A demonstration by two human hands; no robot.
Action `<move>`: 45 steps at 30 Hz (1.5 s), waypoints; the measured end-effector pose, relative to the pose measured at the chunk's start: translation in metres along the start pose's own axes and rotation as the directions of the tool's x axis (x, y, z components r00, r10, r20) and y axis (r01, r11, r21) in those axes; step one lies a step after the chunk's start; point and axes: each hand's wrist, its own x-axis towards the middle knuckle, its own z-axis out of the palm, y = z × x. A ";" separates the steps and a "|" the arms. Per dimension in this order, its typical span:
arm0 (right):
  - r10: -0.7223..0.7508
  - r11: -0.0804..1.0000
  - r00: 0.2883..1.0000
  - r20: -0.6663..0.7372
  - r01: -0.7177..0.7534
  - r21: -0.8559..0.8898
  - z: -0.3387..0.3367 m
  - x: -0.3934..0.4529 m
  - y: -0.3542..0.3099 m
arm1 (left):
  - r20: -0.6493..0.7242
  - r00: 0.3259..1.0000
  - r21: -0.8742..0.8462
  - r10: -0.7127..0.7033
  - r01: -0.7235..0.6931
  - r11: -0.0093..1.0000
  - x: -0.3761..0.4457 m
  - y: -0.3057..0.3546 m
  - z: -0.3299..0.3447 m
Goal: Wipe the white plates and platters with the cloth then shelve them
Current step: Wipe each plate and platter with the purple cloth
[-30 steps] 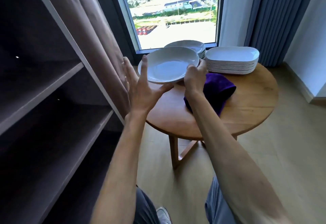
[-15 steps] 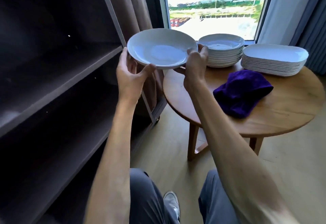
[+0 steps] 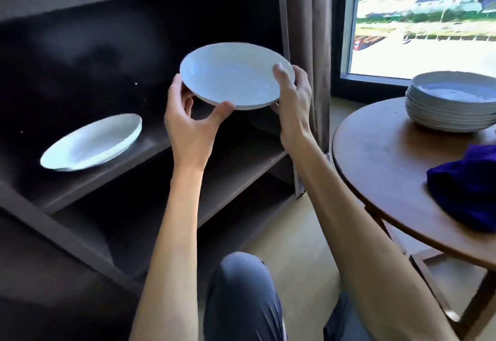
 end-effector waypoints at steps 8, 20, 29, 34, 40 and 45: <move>0.078 0.996 0.945 0.316 -0.060 -0.066 0.114 -0.017 0.023 | -0.289 0.957 0.194 0.013 0.045 0.980 0.011 0.002 -0.104; 0.315 0.942 0.779 0.542 -0.189 -0.276 0.219 -0.060 0.072 | -0.481 0.876 0.439 0.014 0.227 0.870 -0.008 -0.009 -0.205; 0.329 0.922 0.780 0.532 -0.145 -0.358 0.233 -0.049 0.083 | -0.549 0.816 0.384 -0.180 0.438 0.813 -0.011 -0.027 -0.207; 0.342 0.910 0.784 0.518 -0.139 -0.391 0.243 -0.042 0.088 | -0.584 0.777 0.360 -0.234 0.506 0.784 -0.009 -0.038 -0.204; 0.411 0.862 0.769 0.490 -0.152 -0.484 0.247 -0.033 0.100 | -0.586 0.781 0.420 -0.215 0.520 0.744 -0.003 -0.037 -0.203; 0.390 0.850 0.781 0.488 -0.101 -0.518 0.248 -0.031 0.104 | -0.580 0.794 0.470 -0.180 0.507 0.722 -0.003 -0.037 -0.204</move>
